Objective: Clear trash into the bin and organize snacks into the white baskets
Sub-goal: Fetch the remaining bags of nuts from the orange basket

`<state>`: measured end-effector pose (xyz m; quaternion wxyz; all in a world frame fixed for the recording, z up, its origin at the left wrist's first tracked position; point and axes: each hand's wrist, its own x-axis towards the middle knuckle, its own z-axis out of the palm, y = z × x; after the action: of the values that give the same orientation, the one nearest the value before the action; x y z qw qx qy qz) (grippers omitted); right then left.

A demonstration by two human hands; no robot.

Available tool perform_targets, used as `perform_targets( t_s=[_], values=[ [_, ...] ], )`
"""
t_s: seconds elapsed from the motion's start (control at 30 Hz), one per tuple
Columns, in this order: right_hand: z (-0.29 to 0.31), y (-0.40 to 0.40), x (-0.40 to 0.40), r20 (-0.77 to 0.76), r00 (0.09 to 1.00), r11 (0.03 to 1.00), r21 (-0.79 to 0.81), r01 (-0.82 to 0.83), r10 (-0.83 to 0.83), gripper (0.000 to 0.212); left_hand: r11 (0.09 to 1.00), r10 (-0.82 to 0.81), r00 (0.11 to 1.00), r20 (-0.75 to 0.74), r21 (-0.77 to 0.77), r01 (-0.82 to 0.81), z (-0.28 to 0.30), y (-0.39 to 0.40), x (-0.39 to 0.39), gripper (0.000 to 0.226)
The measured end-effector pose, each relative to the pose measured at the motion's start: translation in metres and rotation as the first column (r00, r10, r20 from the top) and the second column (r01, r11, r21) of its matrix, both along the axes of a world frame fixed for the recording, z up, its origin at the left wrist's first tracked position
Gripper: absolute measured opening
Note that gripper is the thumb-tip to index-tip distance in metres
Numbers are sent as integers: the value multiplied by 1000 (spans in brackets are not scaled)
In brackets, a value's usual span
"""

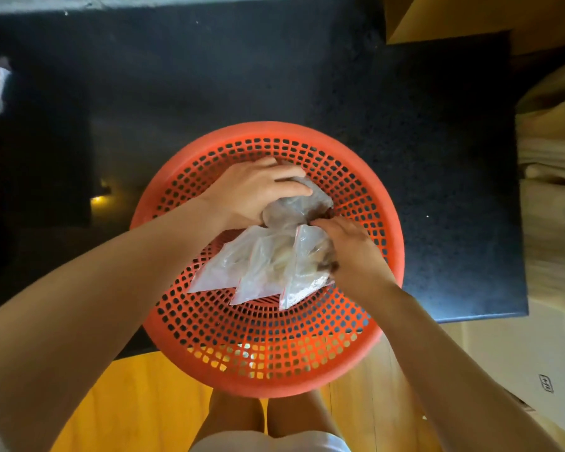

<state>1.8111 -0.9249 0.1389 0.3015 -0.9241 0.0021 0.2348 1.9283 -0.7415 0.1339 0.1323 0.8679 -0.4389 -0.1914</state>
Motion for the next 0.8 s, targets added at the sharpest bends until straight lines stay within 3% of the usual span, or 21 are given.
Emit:
perform_targets(
  t_s=[0.07,0.17,0.27,0.37,0.43,0.53,0.63,0.8],
  values=[
    [9,0,-2,66,997,1000,-3,28,-28,58,997,78,997,-31,-12,-78,5,5,-2,56],
    [24,3,-10,160,986,998,-29,59,-54,43,940,322,941,-103,-81,-330,24,20,-9,59],
    [45,5,-20,-8,936,927,130,351,-353,39,820,543,812,-212,-76,-568,50,32,-17,59],
    [71,5,-29,-258,792,666,434,607,-553,41,653,614,558,-559,-37,-756,77,36,-25,46],
    [91,6,-36,-411,688,388,602,698,-598,45,534,528,359,-769,-28,-845,97,34,-32,30],
    [120,12,-46,-533,603,68,714,697,-593,33,423,420,260,-869,-66,-904,130,25,-48,19],
    [151,20,-60,-536,551,-58,749,660,-640,28,321,366,178,-914,-56,-946,165,20,-69,26],
    [200,35,-100,-487,454,-122,771,626,-746,44,317,289,154,-945,-57,-947,212,25,-116,35]
  ],
)
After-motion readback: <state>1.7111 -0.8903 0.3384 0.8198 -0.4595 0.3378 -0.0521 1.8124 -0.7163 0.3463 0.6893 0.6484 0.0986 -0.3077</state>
